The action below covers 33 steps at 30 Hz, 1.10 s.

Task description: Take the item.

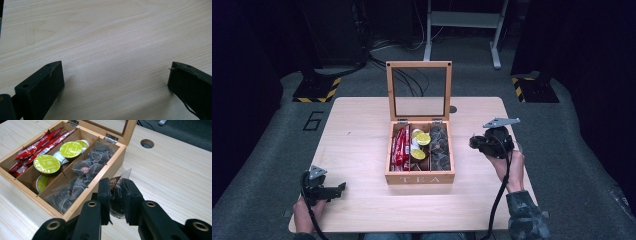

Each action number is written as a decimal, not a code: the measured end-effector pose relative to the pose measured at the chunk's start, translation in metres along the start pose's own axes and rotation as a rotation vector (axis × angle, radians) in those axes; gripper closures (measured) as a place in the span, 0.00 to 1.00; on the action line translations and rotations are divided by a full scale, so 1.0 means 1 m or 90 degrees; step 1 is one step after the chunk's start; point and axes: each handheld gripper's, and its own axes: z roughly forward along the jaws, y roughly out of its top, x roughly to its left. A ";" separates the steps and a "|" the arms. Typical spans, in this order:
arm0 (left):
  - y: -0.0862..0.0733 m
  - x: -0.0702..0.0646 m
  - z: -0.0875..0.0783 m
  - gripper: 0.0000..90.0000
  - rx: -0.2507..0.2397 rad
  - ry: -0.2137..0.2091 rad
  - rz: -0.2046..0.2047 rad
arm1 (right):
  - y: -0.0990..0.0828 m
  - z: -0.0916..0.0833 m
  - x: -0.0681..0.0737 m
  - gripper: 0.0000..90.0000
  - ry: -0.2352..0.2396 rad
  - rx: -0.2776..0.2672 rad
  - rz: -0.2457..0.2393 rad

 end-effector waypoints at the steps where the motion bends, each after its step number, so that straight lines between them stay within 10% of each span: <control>1: 0.000 0.000 0.000 0.00 0.002 -0.001 0.000 | -0.001 -0.002 -0.002 0.86 -0.006 0.002 0.009; 33: 0.000 0.000 0.000 0.00 0.000 0.001 -0.001 | -0.022 -0.032 -0.048 0.87 -0.085 0.008 0.061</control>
